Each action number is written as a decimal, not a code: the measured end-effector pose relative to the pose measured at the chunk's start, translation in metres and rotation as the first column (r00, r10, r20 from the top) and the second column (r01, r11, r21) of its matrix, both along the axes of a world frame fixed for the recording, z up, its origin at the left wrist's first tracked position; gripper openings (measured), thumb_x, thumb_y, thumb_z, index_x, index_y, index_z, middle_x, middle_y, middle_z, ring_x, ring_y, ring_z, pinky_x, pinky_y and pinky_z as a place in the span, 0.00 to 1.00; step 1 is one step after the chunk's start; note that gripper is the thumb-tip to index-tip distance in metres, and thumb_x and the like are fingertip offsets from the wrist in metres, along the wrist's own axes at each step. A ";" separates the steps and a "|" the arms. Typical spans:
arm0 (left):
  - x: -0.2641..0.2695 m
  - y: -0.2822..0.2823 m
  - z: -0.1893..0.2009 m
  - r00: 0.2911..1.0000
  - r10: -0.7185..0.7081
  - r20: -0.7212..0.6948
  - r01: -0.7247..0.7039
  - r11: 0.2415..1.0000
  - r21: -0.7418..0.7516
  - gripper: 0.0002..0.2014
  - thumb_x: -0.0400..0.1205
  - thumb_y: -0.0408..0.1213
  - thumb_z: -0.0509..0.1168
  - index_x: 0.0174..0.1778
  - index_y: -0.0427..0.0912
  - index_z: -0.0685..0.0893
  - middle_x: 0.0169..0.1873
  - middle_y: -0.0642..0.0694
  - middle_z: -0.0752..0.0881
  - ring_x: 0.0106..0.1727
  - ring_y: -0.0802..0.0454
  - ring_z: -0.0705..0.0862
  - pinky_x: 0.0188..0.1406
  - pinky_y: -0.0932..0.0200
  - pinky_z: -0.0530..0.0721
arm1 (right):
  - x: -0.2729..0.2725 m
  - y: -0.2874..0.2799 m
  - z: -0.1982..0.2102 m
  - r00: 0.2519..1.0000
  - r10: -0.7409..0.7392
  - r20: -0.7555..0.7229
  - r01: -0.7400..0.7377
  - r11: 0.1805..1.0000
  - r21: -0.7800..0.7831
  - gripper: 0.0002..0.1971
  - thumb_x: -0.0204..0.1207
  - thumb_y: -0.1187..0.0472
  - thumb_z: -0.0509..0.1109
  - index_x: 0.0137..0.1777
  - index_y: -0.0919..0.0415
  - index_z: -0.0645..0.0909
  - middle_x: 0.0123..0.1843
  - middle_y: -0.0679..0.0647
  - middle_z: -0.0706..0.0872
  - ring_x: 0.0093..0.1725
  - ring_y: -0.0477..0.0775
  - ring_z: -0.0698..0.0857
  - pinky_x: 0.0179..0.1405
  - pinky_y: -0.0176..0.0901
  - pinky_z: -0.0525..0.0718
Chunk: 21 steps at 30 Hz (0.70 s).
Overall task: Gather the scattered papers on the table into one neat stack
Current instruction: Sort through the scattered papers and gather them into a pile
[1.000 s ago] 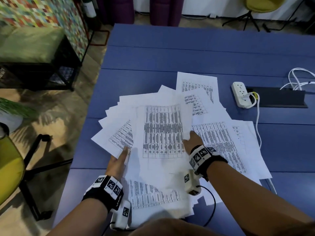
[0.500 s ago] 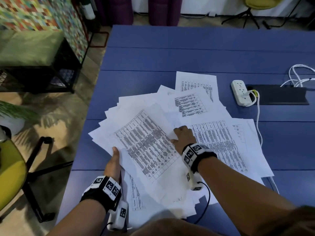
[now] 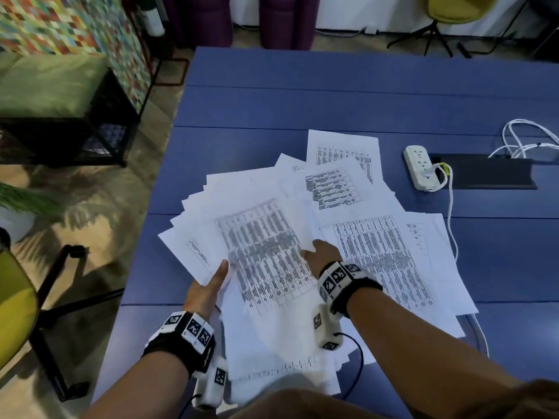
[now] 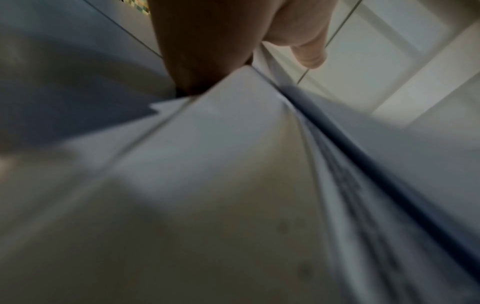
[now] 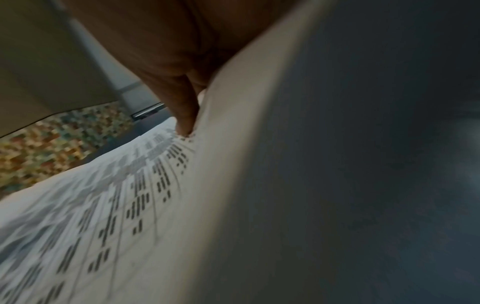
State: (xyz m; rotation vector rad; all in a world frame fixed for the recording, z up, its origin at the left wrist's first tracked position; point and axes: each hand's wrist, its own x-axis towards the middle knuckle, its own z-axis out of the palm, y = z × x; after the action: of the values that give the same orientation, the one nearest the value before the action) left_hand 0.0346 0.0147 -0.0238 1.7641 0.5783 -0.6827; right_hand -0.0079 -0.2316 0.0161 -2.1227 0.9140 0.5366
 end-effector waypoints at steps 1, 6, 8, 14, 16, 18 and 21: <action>-0.001 0.000 -0.001 0.999 0.035 0.023 -0.034 0.998 -0.045 0.46 0.72 0.62 0.73 0.73 0.27 0.74 0.71 0.27 0.76 0.71 0.29 0.76 0.72 0.38 0.71 | -0.007 0.001 -0.001 1.000 -0.025 0.007 0.025 1.000 -0.016 0.25 0.85 0.53 0.60 0.77 0.66 0.66 0.77 0.60 0.71 0.74 0.60 0.73 0.63 0.42 0.73; -0.005 -0.011 0.004 0.990 0.097 0.101 -0.080 0.984 -0.156 0.44 0.66 0.52 0.81 0.76 0.37 0.74 0.68 0.43 0.81 0.72 0.43 0.78 0.68 0.51 0.71 | -0.039 0.014 -0.010 0.991 0.130 -0.010 -0.130 0.991 0.023 0.29 0.84 0.49 0.59 0.80 0.63 0.61 0.80 0.60 0.67 0.78 0.59 0.69 0.75 0.48 0.68; -0.008 -0.014 0.007 0.983 0.046 0.176 -0.021 0.990 -0.140 0.52 0.56 0.53 0.85 0.75 0.38 0.74 0.65 0.43 0.83 0.69 0.42 0.80 0.67 0.50 0.74 | -0.040 -0.002 -0.013 0.990 0.130 0.052 -0.129 0.991 -0.019 0.31 0.80 0.45 0.64 0.77 0.62 0.66 0.77 0.62 0.71 0.74 0.59 0.73 0.71 0.46 0.71; -0.012 -0.005 0.001 0.980 -0.056 0.189 0.086 0.984 -0.158 0.45 0.60 0.44 0.86 0.72 0.38 0.76 0.65 0.43 0.84 0.65 0.44 0.82 0.67 0.47 0.77 | -0.069 -0.119 -0.006 0.913 -0.407 0.014 0.372 0.820 -0.434 0.50 0.56 0.35 0.80 0.74 0.56 0.64 0.71 0.64 0.68 0.71 0.68 0.68 0.65 0.67 0.75; -0.009 0.001 -0.010 0.974 -0.082 0.209 0.118 0.979 -0.167 0.53 0.55 0.52 0.87 0.75 0.39 0.73 0.67 0.45 0.83 0.69 0.43 0.80 0.73 0.40 0.74 | -0.085 -0.144 -0.006 0.892 -0.441 -0.100 0.349 0.812 -0.467 0.62 0.47 0.31 0.82 0.77 0.57 0.57 0.73 0.66 0.64 0.74 0.68 0.65 0.67 0.68 0.74; -0.009 0.002 -0.009 0.978 -0.081 0.192 0.123 0.968 -0.217 0.52 0.58 0.48 0.86 0.77 0.38 0.70 0.69 0.45 0.81 0.71 0.44 0.79 0.75 0.40 0.72 | -0.095 -0.157 -0.009 0.905 -0.395 -0.161 0.265 0.816 -0.514 0.67 0.42 0.28 0.81 0.77 0.61 0.57 0.73 0.67 0.66 0.74 0.68 0.66 0.69 0.65 0.74; -0.006 0.002 -0.012 0.981 -0.077 0.179 0.114 0.971 -0.208 0.52 0.61 0.44 0.85 0.78 0.36 0.67 0.73 0.42 0.78 0.73 0.44 0.76 0.75 0.45 0.71 | -0.098 -0.166 -0.010 0.901 -0.425 -0.089 0.362 0.847 -0.389 0.64 0.40 0.34 0.85 0.73 0.66 0.62 0.71 0.67 0.74 0.70 0.68 0.74 0.64 0.61 0.79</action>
State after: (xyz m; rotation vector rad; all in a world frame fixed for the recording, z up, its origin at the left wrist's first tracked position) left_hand 0.0289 0.0171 -0.0360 1.6327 0.2913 -0.6295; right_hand -0.1062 -0.3978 0.0057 -2.1363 1.6143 0.3572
